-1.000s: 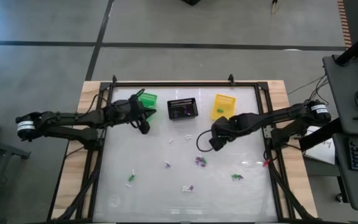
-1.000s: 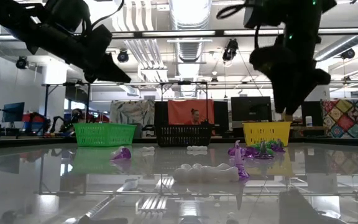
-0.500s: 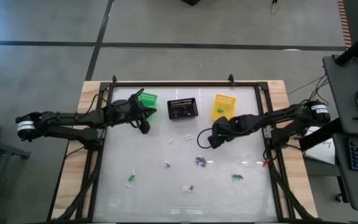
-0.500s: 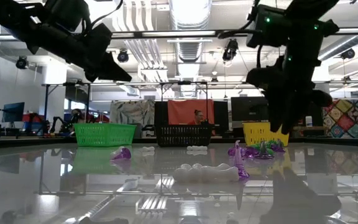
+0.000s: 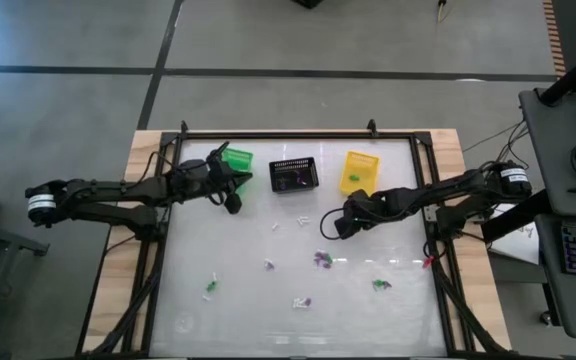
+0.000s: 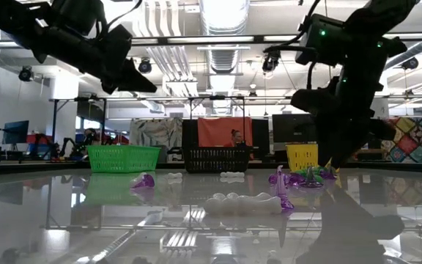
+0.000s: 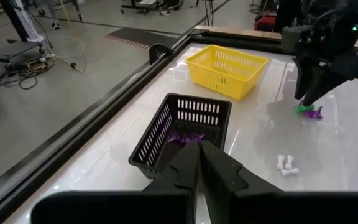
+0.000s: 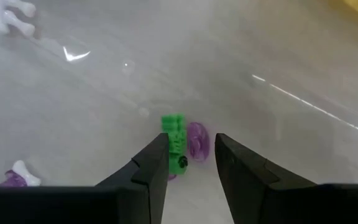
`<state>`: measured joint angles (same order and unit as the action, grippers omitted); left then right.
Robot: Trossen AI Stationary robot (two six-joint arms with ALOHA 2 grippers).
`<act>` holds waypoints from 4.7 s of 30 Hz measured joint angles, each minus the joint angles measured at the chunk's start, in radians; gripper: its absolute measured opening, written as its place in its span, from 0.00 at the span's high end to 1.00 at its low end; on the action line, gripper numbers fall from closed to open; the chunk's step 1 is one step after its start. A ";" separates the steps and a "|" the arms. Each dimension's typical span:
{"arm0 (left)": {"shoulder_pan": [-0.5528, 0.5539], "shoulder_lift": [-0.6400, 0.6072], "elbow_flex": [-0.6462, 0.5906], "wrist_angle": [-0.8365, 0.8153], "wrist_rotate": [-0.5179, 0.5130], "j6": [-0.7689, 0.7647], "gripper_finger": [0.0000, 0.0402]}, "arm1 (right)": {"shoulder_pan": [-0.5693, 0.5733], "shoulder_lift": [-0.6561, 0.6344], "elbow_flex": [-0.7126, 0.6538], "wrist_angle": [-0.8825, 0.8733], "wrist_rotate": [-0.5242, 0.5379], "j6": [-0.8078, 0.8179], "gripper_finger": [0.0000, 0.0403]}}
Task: Sort Halloween decoration
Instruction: Put the purple witch hat toy into the black basket, then put the white bone toy into the green basket
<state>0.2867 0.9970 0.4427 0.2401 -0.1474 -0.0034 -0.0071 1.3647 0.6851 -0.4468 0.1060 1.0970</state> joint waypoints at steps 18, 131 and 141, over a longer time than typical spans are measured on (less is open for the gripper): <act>0.000 0.000 0.000 0.006 0.000 -0.005 1.00 | 0.000 0.000 -0.001 -0.024 0.002 -0.020 0.70; -0.190 0.151 0.000 0.181 0.008 -0.176 1.00 | -0.246 0.259 0.015 1.259 0.228 -0.985 0.66; -0.441 0.362 0.002 0.084 -0.199 -0.189 1.00 | -0.143 0.081 0.015 1.102 0.227 -1.046 0.68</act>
<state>-0.1539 1.3585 0.4446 0.3242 -0.3465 -0.1928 -0.1501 1.4455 0.6998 0.6555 0.3328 0.0505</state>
